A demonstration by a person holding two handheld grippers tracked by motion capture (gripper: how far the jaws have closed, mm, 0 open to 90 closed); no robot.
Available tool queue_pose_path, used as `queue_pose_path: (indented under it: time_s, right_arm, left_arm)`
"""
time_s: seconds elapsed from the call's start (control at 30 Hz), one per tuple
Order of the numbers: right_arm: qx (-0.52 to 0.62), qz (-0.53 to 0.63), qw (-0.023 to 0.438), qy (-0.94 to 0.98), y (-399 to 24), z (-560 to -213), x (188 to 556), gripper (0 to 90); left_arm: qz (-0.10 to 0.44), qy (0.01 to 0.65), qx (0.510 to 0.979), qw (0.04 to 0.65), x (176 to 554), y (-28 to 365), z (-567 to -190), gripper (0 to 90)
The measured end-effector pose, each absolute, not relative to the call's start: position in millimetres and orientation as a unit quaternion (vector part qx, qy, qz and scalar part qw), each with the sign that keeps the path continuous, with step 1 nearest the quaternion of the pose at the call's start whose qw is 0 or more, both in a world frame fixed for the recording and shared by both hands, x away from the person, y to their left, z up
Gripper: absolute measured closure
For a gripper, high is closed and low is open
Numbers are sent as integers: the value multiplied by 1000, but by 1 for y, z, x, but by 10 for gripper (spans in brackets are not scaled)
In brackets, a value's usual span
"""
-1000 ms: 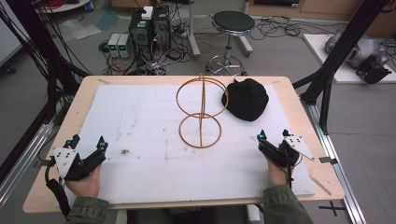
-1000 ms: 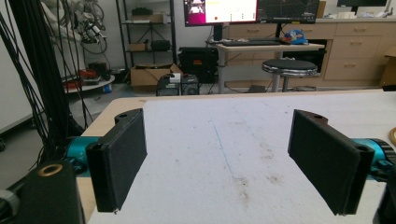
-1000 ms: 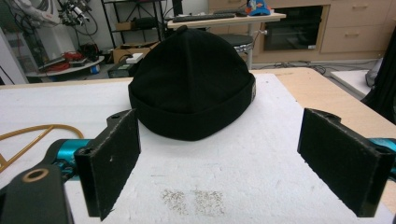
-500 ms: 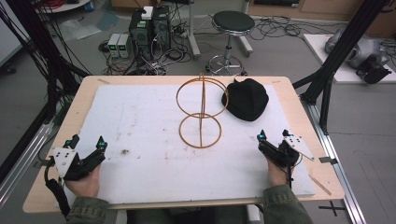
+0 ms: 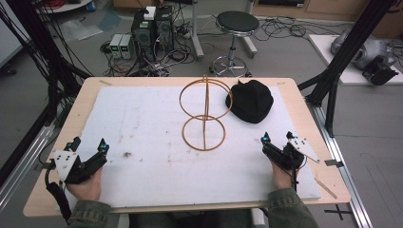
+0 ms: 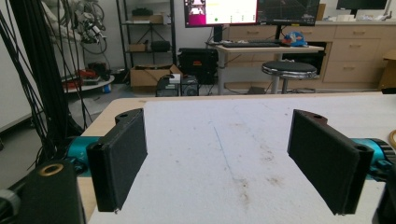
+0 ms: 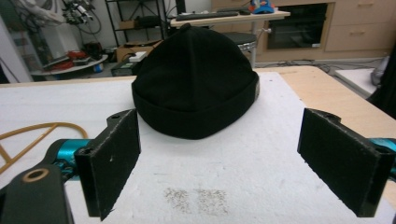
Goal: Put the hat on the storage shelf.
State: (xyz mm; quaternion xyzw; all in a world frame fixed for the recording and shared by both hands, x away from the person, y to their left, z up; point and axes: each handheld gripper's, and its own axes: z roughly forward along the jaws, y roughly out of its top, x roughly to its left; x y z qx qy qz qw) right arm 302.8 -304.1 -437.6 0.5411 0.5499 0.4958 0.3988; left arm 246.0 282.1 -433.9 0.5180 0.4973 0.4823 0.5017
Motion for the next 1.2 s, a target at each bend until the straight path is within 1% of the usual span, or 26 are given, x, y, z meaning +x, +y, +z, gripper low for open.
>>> queue_pose_path:
  time_s: [0.23,0.37,0.5,0.77,1.03,1.2]
  right_arm:
    - [531,509,391,554,-307,-431,310,126]
    - [540,514,367,557,-310,-413,313,125]
    - [531,513,362,568,-311,-394,318,125]
    - [508,480,359,619,-300,-366,342,125]
    - [503,454,365,638,-287,-354,371,126]
    - [537,442,340,633,-287,-346,401,144]
  left_arm:
    - [478,503,518,500,246,284,-435,196]
    - [478,502,519,500,244,284,-435,196]
    - [472,505,525,497,246,284,-436,190]
    - [468,505,526,499,248,285,-436,187]
    - [463,510,524,501,247,288,-437,185]
    - [459,515,521,502,247,290,-438,185]
